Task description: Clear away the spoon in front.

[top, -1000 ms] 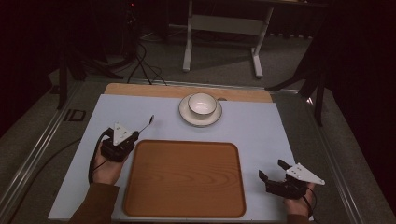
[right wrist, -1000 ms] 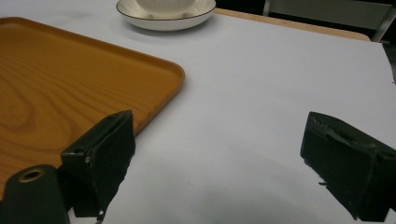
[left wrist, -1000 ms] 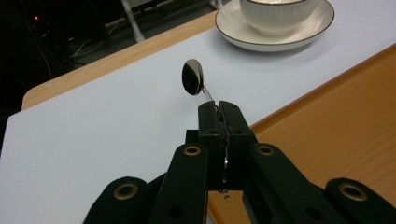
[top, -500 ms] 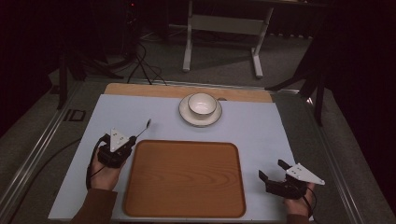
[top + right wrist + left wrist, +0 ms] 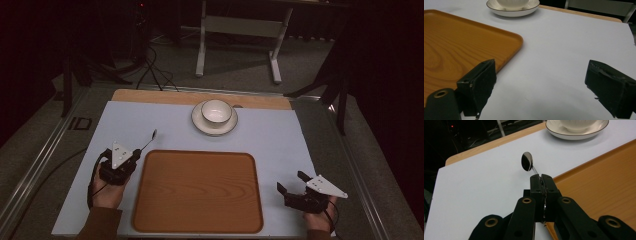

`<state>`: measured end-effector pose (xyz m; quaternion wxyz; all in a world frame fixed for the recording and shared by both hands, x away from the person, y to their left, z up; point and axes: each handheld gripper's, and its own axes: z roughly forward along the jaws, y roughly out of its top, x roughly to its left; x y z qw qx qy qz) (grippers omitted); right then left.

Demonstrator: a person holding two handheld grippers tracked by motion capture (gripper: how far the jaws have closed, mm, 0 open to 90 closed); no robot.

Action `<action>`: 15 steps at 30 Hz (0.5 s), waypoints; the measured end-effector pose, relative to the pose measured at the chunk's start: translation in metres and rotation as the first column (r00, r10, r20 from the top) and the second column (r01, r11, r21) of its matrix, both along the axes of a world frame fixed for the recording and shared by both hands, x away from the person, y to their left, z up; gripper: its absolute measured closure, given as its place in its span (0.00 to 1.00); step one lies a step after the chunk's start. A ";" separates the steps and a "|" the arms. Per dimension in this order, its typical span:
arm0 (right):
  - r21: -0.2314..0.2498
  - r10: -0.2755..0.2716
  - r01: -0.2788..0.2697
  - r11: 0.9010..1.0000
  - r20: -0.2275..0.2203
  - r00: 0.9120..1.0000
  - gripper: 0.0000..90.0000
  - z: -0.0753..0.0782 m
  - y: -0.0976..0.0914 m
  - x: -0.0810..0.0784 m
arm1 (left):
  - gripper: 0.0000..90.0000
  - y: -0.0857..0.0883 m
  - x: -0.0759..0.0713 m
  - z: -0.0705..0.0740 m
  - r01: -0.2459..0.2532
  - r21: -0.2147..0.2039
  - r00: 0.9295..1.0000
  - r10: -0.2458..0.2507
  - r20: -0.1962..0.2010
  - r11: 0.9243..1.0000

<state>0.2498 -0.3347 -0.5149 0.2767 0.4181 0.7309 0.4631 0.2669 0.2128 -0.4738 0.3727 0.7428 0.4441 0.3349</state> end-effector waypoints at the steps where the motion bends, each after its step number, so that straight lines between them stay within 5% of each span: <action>1: 0.000 0.000 0.000 1.000 0.000 1.000 0.11 0.000 0.000 0.000 | 0.99 0.000 0.000 0.000 0.000 0.000 1.000 0.000 0.000 1.000; 15: -0.001 0.001 -0.001 1.000 0.001 1.000 0.11 0.000 0.000 0.000 | 0.99 -0.008 -0.014 -0.007 0.008 0.037 1.000 -0.007 -0.011 0.999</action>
